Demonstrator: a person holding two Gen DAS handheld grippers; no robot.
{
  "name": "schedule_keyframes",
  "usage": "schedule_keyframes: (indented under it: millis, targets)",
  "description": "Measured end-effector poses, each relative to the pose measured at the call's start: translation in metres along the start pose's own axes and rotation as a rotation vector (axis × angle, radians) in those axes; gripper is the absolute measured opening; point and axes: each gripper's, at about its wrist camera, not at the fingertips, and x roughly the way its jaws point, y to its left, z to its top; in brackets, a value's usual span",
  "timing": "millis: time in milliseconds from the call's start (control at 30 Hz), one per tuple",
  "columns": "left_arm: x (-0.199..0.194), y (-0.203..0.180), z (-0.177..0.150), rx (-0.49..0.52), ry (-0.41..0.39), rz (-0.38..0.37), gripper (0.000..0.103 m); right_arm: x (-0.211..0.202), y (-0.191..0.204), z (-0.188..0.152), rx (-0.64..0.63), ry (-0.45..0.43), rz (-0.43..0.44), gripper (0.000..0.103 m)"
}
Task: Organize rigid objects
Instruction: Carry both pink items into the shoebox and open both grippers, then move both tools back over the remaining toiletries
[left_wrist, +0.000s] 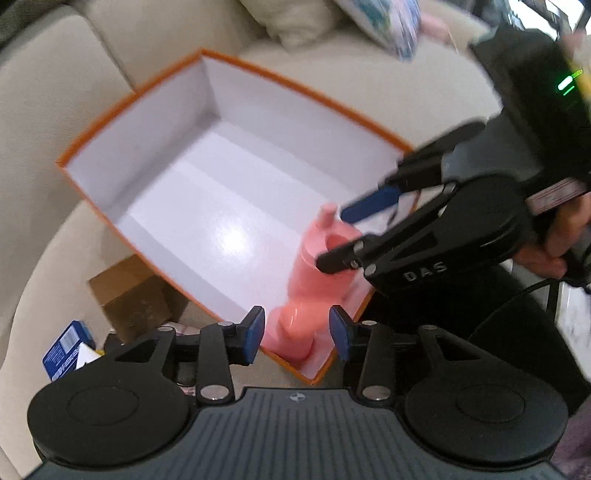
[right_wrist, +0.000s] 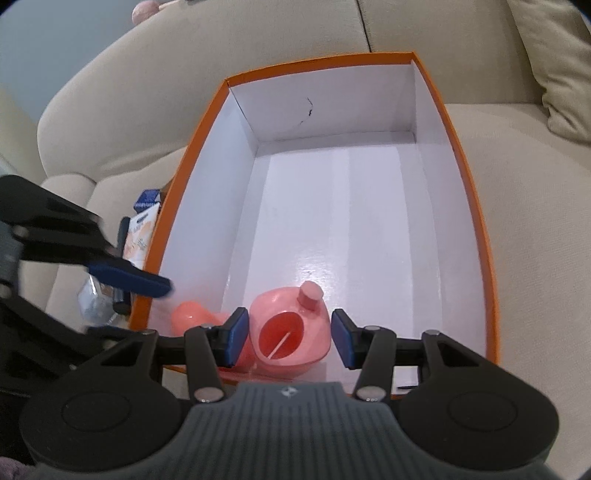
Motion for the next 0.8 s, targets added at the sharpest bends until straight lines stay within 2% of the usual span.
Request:
schedule_keyframes:
  millis: [100,333,433,500,567,633,800]
  targets:
    - [-0.022,0.009,-0.013,-0.087,-0.111,0.016,0.048,0.001,0.004,0.005,-0.048,0.033,-0.030,0.051]
    - [-0.047,0.033,-0.043,-0.332,-0.247,0.096,0.048,0.016,0.020,0.011,-0.100,0.111,-0.039,0.051]
    - [-0.046,0.041,-0.053,-0.395,-0.261,0.104,0.048,0.019,0.022,0.015,-0.093,0.115,-0.043,0.051]
    - [-0.044,0.049,-0.058,-0.435,-0.261,0.105,0.048,0.019,0.019,0.017,-0.044,0.126,-0.005,0.044]
    - [-0.043,0.052,-0.063,-0.458,-0.254,0.123,0.048,0.021,0.015,0.018,0.014,0.138,0.033,0.048]
    - [-0.040,0.053,-0.069,-0.470,-0.253,0.152,0.048,0.022,0.013,0.017,0.035,0.144,0.026,0.048]
    - [-0.044,0.058,-0.091,-0.534,-0.269,0.161,0.048,0.025,0.015,0.014,0.071,0.145,0.007,0.042]
